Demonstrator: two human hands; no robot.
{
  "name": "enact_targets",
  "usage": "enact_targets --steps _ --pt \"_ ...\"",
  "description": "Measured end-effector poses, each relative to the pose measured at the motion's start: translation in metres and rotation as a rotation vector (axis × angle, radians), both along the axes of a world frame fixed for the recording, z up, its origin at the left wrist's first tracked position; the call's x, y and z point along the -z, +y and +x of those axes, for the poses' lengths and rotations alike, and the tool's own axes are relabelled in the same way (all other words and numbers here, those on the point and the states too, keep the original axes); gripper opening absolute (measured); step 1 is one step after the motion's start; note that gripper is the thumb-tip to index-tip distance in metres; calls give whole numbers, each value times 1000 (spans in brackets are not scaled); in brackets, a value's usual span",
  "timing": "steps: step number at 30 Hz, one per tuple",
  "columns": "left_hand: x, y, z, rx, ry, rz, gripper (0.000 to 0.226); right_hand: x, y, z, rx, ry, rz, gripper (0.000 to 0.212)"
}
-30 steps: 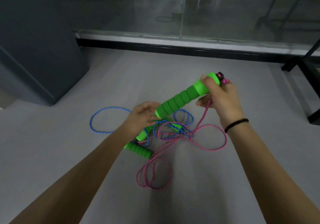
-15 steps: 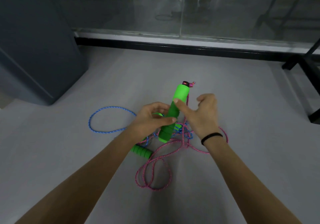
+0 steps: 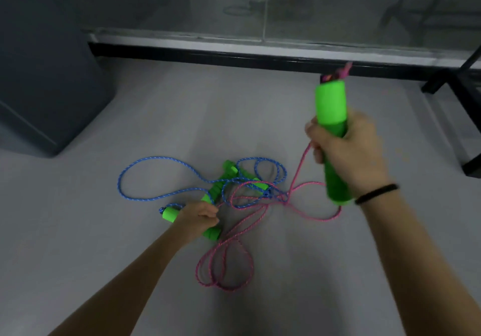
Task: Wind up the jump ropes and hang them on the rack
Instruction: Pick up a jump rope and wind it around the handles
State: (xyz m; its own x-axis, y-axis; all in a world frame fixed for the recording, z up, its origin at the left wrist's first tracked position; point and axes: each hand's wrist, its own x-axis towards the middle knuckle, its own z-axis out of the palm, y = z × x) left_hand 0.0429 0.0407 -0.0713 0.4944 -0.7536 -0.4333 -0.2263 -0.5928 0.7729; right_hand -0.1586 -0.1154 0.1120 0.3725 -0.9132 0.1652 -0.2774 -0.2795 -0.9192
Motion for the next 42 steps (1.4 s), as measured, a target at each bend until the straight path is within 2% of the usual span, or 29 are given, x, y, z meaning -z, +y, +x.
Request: enact_targets --steps 4,6,8,10,11,14,15,17,19,21,23,24,27,29,33,35,38,40,42 --pt "-29 -31 -30 65 110 -200 60 -66 14 -18 -213 44 -238 15" --pt "-46 -50 -48 75 240 -330 84 -83 25 -19 -306 56 -288 18" --pt "-52 -66 -62 136 256 -372 99 -90 32 -17 -379 47 -284 19" --pt "-62 -75 -74 237 214 -364 91 -90 36 -14 -439 49 -257 20" --pt "-68 -78 -82 272 197 -376 78 -89 37 -13 -455 61 -248 20" --pt "-81 -84 -100 391 137 -423 19 -82 37 -11 -454 85 -242 20" --pt "-83 -82 -104 427 117 -420 11 -80 37 -12 -431 71 -241 19" --pt "-78 -72 -104 489 56 -353 27 -78 33 -14 -346 11 -238 16" --pt "-60 -55 -94 523 20 -259 32 -79 30 -18 -246 -52 -238 13" --pt "-30 -35 -78 483 -53 -182 26 -83 29 -22 -189 -154 -192 10" --pt "-6 -15 -61 393 -73 -105 11 -86 29 -27 -188 -291 -77 8" --pt "3 -7 -54 362 -97 -50 12 -87 28 -28 -197 -332 -19 9" --pt "23 5 -41 262 -209 26 40 -85 29 -27 -207 -295 21 7" --pt "28 5 -41 242 -183 42 53 -80 29 -25 -208 -256 25 7" --pt "45 12 -54 479 -262 224 83 -70 28 -24 -240 -208 21 16" --pt "55 21 -64 559 -271 274 72 -65 27 -26 -258 -191 33 14" --pt "56 32 -79 638 -252 388 34 -55 24 -26 -270 -158 63 14" --pt "43 38 -94 720 -197 408 29 -45 22 -21 -279 -125 85 12" --pt "42 41 -113 753 -107 347 29 -33 21 -15 -280 -89 100 11"
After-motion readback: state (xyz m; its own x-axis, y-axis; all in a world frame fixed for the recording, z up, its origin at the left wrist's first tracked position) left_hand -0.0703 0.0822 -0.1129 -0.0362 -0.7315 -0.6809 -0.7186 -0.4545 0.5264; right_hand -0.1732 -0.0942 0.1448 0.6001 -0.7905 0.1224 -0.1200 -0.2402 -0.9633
